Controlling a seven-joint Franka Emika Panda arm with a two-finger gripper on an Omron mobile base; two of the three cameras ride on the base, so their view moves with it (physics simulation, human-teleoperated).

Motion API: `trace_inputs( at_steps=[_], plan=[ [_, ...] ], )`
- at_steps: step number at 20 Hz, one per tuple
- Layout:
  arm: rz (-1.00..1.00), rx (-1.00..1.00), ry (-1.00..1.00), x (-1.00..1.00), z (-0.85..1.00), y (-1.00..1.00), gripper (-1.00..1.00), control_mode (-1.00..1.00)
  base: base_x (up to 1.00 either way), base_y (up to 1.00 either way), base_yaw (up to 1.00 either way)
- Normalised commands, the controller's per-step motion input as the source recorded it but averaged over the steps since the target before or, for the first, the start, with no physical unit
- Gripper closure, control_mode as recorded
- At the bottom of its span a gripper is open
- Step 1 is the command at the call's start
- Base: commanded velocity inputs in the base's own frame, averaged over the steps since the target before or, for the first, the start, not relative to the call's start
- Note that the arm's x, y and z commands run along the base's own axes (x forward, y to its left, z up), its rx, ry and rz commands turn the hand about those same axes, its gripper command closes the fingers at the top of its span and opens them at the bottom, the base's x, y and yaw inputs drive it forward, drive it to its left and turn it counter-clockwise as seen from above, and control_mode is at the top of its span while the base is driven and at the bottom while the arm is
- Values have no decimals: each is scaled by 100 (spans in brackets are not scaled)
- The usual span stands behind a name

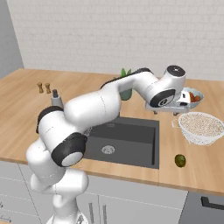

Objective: Put the colander in the sink, put the kiwi in the colander, and turn on the sink faucet and pour water over the colander.

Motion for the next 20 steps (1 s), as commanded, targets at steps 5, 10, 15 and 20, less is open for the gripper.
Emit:
trace_inputs(
  at_steps=[5, 10, 15, 20],
  plan=[
    [0, 0, 0, 23, -5, -30, -100, -100, 0, 0, 0],
    [0, 0, 0, 17, -16, -37, -100, -100, 0, 0, 0],
    [0, 0, 0, 19, -24, -20, -100, -100, 0, 0, 0],
    [0, 0, 0, 15, -25, -17, -100, -100, 0, 0, 0]
  ],
)
